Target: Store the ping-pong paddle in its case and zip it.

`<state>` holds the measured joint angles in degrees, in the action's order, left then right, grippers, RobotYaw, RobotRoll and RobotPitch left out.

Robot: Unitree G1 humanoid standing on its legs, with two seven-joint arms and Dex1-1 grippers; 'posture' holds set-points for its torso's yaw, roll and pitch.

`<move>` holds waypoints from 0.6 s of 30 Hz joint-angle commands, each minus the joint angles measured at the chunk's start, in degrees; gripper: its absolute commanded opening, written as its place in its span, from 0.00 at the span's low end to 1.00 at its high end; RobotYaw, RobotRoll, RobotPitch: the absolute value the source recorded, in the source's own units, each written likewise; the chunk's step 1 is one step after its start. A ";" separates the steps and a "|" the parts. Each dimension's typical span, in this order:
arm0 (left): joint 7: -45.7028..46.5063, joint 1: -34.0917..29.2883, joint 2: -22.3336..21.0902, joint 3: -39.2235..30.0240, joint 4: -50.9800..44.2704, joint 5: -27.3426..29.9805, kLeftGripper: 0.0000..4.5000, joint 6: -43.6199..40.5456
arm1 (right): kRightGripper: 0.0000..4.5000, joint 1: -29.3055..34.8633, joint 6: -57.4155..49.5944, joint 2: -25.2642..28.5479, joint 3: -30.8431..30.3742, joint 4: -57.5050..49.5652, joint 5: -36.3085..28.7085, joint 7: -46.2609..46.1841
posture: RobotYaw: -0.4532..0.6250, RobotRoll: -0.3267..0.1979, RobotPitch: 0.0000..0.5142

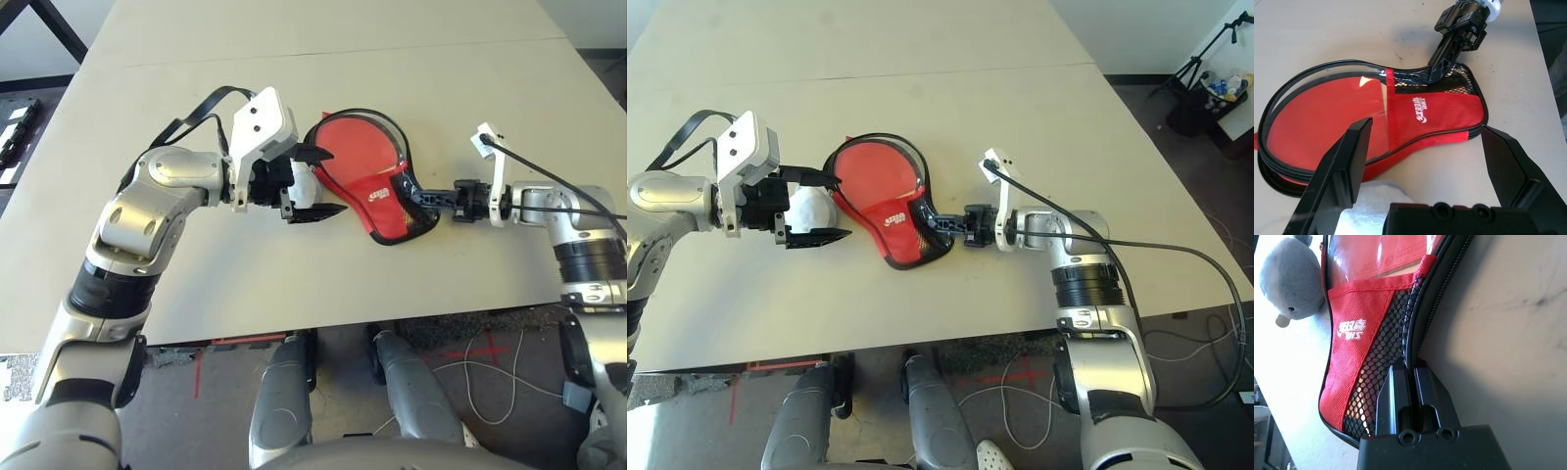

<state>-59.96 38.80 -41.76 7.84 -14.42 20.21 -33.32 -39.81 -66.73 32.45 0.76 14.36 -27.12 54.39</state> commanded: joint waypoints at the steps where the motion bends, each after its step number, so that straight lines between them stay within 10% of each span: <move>1: -0.45 -0.44 0.08 1.29 0.53 -0.72 1.00 0.60 | 0.01 5.72 -7.47 0.05 -2.38 -3.40 -2.17 -1.35 | 0.40 0.62 0.51; 18: -0.36 -1.24 -0.03 1.03 0.11 -0.89 1.00 0.82 | 0.01 15.89 -24.93 -6.22 6.28 -24.94 -11.04 -12.72 | 0.40 0.62 0.52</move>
<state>-59.93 38.51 -41.65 7.92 -13.65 19.65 -32.77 -27.17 -86.41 27.49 9.35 -10.74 -35.90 42.19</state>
